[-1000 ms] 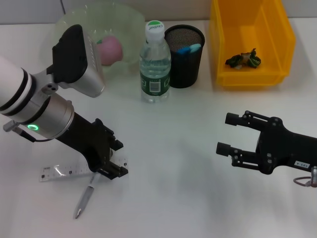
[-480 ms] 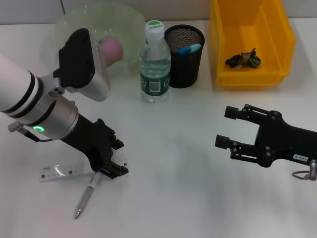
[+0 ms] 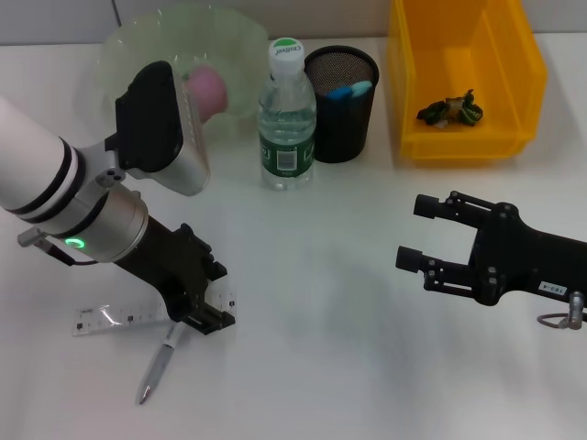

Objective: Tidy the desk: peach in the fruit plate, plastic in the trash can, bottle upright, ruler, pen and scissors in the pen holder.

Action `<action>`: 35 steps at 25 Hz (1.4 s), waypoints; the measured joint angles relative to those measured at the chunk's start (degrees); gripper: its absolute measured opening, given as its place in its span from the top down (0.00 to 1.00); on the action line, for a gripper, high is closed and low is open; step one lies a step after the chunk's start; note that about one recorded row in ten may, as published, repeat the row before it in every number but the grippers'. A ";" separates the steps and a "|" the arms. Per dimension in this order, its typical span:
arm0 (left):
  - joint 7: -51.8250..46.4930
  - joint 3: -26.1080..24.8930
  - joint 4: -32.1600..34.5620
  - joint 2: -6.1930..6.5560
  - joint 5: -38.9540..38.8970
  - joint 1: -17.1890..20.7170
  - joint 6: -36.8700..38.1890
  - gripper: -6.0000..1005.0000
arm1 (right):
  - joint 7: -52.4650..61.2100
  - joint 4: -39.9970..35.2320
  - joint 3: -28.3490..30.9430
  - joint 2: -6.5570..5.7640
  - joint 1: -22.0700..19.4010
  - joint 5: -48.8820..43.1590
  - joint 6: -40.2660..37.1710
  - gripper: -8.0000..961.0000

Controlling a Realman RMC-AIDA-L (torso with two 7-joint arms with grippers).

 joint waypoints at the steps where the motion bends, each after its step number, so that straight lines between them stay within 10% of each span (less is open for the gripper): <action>1: -0.02 0.13 -0.21 0.00 0.16 -0.04 -0.13 0.33 | 0.00 0.00 0.00 0.00 -0.01 0.00 0.00 0.20; 35: -0.11 2.18 -0.78 -0.09 1.07 -0.29 -2.32 0.34 | 0.63 0.79 0.00 0.00 1.05 0.23 1.52 0.20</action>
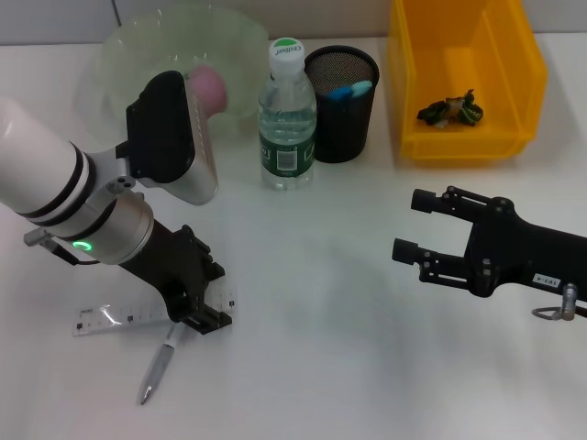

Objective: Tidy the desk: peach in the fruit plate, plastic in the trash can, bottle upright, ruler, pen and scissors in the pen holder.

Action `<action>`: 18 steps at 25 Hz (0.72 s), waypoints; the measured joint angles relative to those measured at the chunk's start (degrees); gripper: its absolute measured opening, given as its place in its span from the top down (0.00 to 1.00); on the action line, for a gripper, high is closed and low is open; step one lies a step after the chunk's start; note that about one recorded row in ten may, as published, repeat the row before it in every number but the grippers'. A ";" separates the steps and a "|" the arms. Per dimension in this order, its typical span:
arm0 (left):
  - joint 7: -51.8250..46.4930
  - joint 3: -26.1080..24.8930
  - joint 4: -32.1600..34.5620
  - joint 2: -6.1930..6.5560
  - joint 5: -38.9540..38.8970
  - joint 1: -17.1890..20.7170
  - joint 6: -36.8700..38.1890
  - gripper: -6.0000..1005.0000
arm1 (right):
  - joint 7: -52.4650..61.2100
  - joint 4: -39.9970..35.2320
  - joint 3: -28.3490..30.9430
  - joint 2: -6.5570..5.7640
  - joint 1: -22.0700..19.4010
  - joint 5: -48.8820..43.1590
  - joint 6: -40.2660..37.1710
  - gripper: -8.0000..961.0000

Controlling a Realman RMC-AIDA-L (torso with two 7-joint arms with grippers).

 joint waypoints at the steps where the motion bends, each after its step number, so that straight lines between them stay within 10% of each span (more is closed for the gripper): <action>1: 0.00 0.13 -0.05 0.00 0.44 -0.01 -0.09 0.34 | 0.00 0.00 0.00 0.00 0.08 0.01 0.02 0.20; 18: 0.19 0.68 -0.06 -0.09 0.53 -0.14 -0.07 0.37 | 0.44 0.00 0.00 0.00 0.70 0.01 0.78 0.20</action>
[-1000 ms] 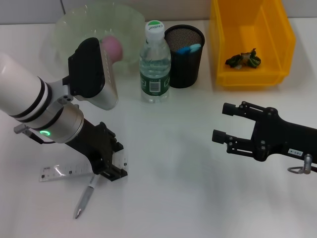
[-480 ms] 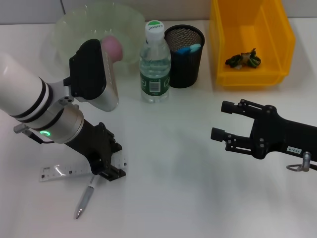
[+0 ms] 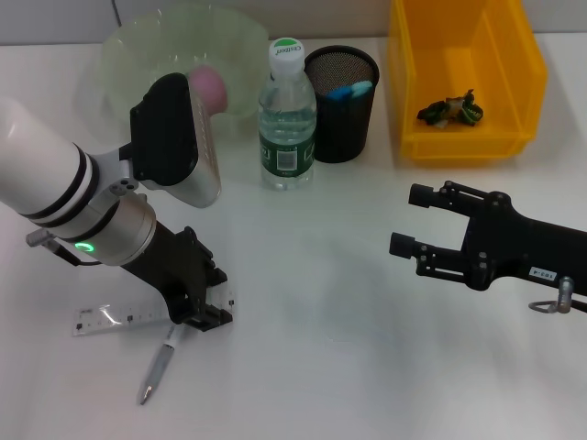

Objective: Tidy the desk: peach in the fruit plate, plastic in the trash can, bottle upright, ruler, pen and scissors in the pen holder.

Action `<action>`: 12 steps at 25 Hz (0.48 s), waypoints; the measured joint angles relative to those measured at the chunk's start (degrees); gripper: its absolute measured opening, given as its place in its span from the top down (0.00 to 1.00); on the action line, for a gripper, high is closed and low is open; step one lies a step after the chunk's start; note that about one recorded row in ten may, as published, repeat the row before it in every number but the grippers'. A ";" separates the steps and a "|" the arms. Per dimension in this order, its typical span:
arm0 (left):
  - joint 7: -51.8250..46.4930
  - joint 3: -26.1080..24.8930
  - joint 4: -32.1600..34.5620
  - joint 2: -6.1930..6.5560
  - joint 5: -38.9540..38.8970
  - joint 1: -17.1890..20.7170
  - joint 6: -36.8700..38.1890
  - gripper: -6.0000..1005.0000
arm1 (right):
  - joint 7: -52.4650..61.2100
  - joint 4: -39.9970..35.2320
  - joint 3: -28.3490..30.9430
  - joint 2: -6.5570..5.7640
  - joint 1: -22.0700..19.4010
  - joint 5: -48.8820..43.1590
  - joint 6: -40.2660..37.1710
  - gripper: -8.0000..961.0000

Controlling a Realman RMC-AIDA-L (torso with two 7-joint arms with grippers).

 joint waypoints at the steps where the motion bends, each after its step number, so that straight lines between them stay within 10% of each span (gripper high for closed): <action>1: 0.00 0.00 0.00 0.00 0.00 0.00 0.00 0.39 | 0.11 0.00 0.00 0.00 0.00 0.01 0.00 0.20; 12: 0.22 0.08 0.15 0.00 -0.03 -0.06 0.11 0.54 | 0.17 0.00 0.00 0.00 0.09 0.07 0.33 0.20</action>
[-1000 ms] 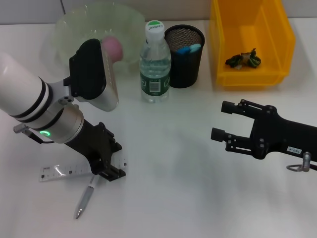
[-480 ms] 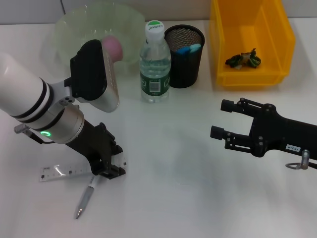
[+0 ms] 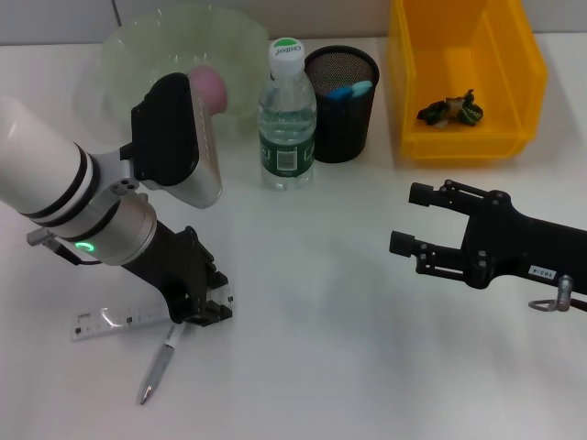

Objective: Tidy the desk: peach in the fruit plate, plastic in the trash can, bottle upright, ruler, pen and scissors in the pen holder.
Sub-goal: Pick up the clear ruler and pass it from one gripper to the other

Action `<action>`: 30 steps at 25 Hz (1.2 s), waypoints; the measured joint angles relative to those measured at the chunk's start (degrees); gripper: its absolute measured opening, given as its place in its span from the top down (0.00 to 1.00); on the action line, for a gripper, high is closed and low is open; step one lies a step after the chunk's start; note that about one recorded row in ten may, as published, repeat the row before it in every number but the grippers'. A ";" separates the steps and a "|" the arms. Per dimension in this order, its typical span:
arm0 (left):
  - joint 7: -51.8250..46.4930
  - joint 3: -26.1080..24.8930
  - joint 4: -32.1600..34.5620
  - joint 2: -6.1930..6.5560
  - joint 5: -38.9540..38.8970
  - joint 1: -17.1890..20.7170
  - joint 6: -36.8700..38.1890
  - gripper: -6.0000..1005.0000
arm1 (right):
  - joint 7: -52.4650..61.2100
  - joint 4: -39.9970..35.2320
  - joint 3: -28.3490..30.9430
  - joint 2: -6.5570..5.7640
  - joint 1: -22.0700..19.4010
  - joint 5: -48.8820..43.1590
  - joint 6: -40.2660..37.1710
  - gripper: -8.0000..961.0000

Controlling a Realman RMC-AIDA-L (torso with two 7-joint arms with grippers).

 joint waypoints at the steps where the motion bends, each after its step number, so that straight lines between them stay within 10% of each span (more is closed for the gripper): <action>1: -0.01 0.00 0.07 0.00 0.00 0.00 0.01 0.55 | 0.02 0.00 0.00 0.00 -0.01 0.00 0.15 0.20; 30: -1.79 -5.33 15.33 0.45 -2.95 1.36 5.49 0.61 | -0.40 0.50 7.89 1.92 -0.76 0.06 5.67 0.20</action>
